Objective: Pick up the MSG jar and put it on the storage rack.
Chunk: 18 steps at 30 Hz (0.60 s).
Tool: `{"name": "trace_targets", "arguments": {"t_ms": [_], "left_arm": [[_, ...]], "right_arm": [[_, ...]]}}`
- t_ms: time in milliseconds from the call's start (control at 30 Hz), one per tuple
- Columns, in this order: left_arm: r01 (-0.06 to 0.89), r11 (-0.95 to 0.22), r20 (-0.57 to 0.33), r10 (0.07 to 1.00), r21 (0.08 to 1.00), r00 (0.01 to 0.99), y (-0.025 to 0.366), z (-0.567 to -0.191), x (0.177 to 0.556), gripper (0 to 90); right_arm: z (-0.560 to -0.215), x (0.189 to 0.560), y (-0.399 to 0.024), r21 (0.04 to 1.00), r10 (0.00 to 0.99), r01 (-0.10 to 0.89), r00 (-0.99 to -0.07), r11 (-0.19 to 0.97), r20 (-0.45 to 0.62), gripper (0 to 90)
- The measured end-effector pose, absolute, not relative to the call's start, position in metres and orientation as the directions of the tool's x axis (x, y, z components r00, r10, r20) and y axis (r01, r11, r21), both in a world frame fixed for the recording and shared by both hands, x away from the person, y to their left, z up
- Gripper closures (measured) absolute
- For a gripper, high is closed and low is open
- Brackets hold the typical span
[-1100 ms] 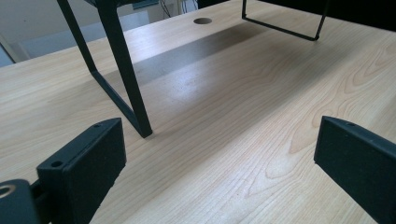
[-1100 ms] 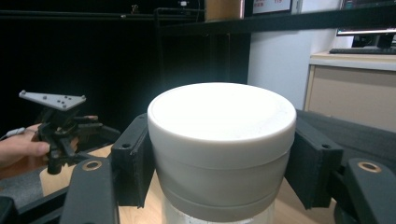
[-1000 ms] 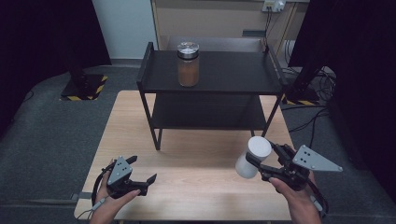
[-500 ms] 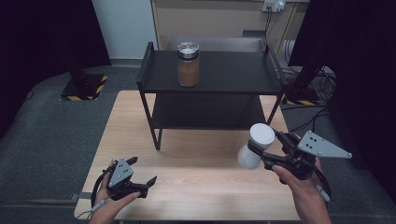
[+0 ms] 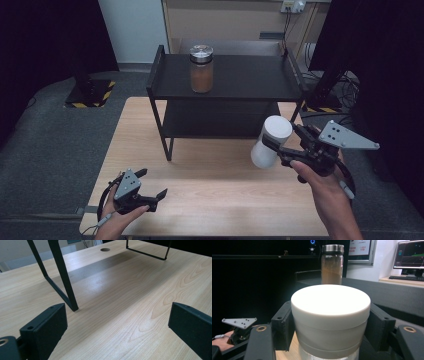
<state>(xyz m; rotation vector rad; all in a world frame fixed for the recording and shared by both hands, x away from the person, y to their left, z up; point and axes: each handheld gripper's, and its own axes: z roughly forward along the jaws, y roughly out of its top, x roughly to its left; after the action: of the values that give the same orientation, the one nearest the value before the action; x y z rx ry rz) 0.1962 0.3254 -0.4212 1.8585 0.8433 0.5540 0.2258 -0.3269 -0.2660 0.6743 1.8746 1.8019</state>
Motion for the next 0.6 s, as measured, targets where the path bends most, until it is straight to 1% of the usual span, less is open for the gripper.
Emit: {"name": "trace_targets", "arguments": {"t_ms": [600], "left_arm": [[0.317, -0.275, -0.005, 0.748, 0.908, 0.663, 0.325, -0.425, 0.198, 0.8]], "right_arm": [[-0.233, 0.255, -0.320, 0.999, 0.603, 0.030, -0.798, 0.038, 0.001, 34.4]]}}
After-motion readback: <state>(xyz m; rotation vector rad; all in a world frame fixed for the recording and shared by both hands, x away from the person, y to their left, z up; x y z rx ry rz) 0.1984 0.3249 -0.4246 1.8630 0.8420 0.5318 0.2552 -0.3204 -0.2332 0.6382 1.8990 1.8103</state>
